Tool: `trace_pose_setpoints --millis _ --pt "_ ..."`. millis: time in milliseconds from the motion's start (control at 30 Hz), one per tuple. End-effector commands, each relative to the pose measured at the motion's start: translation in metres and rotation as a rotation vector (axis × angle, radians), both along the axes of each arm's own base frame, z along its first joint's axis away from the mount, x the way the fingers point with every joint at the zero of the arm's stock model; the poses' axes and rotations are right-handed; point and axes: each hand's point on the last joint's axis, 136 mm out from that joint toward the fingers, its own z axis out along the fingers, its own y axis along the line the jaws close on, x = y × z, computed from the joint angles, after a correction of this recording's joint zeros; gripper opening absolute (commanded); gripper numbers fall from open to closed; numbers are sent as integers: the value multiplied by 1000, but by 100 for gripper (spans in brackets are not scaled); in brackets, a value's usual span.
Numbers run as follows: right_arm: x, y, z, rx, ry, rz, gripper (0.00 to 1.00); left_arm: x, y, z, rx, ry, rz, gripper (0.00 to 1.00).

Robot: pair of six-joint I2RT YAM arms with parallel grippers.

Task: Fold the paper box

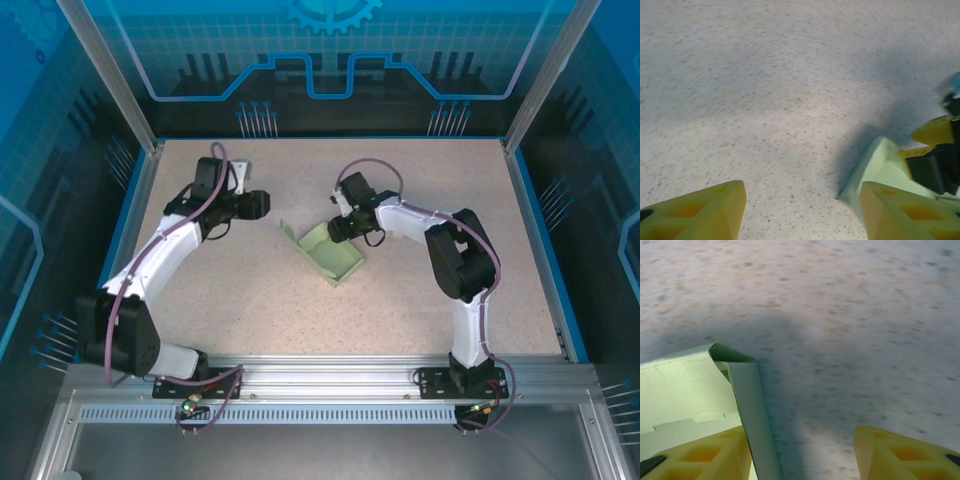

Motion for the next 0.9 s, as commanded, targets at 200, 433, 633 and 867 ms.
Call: trace_pose_setpoints --millis 200,433,633,867 --pt "-29 -65 10 65 68 -178 57 -16 8 -17 -169 -56 132 62" --pt "-77 -44 14 293 164 -154 62 -23 -13 -39 -205 -1 71 63" --pt "-106 -31 13 354 188 -150 63 -25 -7 -49 -190 -16 100 63" --pt "-146 11 13 410 198 -89 63 -28 1 -53 -167 -25 136 64"
